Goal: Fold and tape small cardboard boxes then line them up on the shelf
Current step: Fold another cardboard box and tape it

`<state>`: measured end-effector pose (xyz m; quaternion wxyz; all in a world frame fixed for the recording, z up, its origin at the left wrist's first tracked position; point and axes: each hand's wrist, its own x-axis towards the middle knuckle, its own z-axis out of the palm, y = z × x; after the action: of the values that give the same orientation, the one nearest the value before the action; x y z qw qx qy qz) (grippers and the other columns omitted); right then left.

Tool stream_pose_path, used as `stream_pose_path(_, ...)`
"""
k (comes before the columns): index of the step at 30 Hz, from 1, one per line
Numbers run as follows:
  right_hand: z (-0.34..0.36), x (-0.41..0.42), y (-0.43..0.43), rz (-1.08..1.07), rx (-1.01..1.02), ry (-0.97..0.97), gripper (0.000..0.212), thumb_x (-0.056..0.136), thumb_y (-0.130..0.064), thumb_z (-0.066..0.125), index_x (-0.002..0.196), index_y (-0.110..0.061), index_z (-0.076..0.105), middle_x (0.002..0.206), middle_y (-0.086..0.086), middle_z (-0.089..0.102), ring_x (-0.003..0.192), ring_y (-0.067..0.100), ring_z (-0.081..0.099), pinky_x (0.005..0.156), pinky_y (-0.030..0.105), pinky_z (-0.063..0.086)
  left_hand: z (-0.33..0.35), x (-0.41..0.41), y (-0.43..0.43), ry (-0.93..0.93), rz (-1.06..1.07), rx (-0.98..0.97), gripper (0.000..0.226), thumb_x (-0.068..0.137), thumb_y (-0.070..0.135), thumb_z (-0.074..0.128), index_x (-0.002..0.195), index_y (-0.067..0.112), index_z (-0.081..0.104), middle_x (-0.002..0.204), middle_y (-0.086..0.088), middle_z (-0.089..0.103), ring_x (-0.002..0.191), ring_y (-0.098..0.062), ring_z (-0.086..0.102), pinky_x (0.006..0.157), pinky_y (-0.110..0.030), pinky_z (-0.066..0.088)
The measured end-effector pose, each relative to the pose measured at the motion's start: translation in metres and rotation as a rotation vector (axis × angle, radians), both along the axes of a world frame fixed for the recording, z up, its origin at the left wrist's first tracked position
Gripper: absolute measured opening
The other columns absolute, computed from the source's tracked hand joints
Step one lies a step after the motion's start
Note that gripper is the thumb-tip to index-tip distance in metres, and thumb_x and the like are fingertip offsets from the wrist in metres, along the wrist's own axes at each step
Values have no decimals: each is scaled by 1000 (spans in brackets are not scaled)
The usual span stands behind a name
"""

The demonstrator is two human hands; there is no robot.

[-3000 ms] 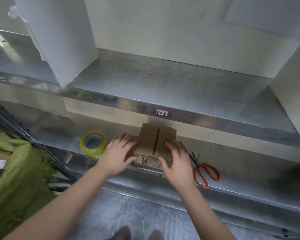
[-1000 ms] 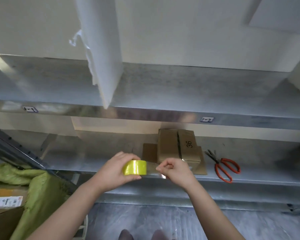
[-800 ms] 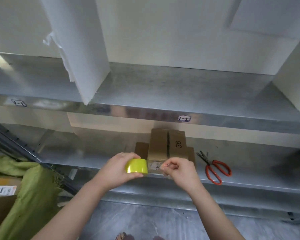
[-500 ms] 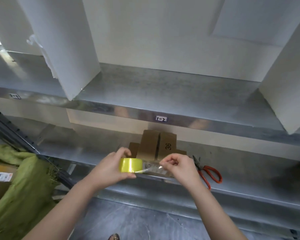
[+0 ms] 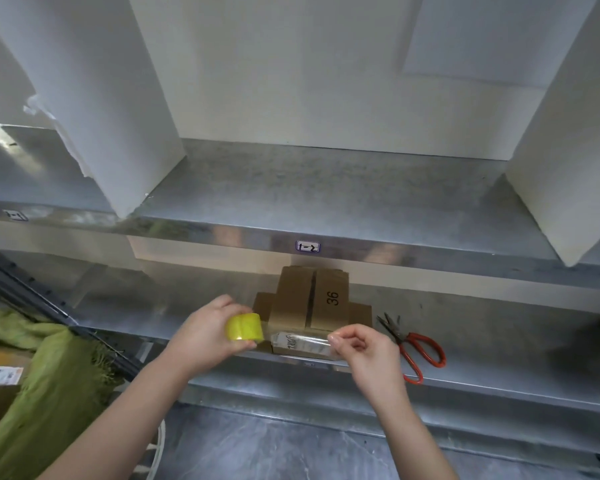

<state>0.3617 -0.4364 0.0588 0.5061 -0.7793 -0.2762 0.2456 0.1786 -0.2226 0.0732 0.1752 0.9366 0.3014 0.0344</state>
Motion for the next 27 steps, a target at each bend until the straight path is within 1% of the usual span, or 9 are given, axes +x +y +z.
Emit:
stream_pose_path(2, -2, -2, -5, -18, 30, -137, 16, 83, -23, 75, 71, -33, 70, 70, -18, 69, 72, 1, 65, 65, 10, 48, 1, 5, 2, 79, 8, 144, 63, 71, 64, 71, 126, 38, 56, 113, 15, 51, 100, -10, 59, 75, -24, 46)
stream_pose_path(3, -2, -2, -6, -18, 28, -201, 16, 83, -25, 75, 72, -34, 69, 72, -21, 68, 74, -1, 64, 65, 9, 46, 0, 7, 3, 81, 7, 153, 64, 70, 65, 71, 127, 39, 55, 116, 15, 52, 102, -10, 59, 75, -24, 45)
stream_pose_path(5, -3, 3, -6, -15, -11, -323, 14, 84, -30, 74, 73, -36, 67, 75, -25, 67, 80, -3, 63, 69, 11, 46, -1, 9, 6, 37, -2, 50, 68, 64, 65, 76, 123, 38, 52, 116, 19, 53, 104, -7, 56, 76, -22, 43)
stream_pose_path(8, -6, 15, -4, -26, -51, -422, 10, 84, -32, 74, 76, -35, 68, 83, -27, 64, 89, -2, 59, 79, 19, 43, 0, 3, 12, -22, -72, -133, 59, 60, 57, 82, 106, 44, 47, 108, 23, 53, 100, -4, 53, 76, -20, 37)
stream_pose_path(12, -11, 21, -3, -60, -75, -253, 13, 84, -34, 73, 73, -38, 67, 75, -26, 67, 80, -4, 61, 68, 21, 49, 0, -7, 19, -34, -146, -194, 54, 68, 49, 82, 111, 51, 50, 113, 32, 50, 109, 4, 50, 88, -11, 34)
stream_pose_path(15, -10, 21, -6, -45, -60, -264, 15, 83, -31, 74, 72, -39, 67, 75, -27, 66, 79, -4, 61, 64, 12, 45, 2, -4, 21, -58, -122, -155, 56, 68, 52, 81, 116, 47, 53, 112, 28, 52, 107, -1, 53, 85, -10, 35)
stream_pose_path(18, -5, 22, -12, -47, -35, -308, 13, 82, -29, 74, 73, -36, 69, 75, -25, 67, 79, -2, 62, 68, 10, 47, 3, 4, 21, -70, -28, -131, 62, 62, 59, 81, 110, 37, 48, 104, 18, 56, 95, -8, 55, 76, -22, 40)
stream_pose_path(22, -2, 28, -18, -77, -56, -265, 15, 83, -27, 75, 71, -35, 69, 73, -26, 66, 77, -2, 62, 66, 10, 47, 1, 14, 17, -54, -11, -88, 64, 59, 64, 80, 108, 32, 51, 101, 8, 61, 93, -15, 57, 76, -31, 45)
stream_pose_path(27, -5, 39, -18, -119, -53, -188, 16, 81, -29, 77, 69, -35, 69, 73, -24, 68, 77, -3, 62, 66, 17, 47, -6, 17, 19, 44, -71, 241, 64, 67, 63, 75, 116, 25, 58, 110, 2, 66, 102, -20, 60, 86, -32, 44)
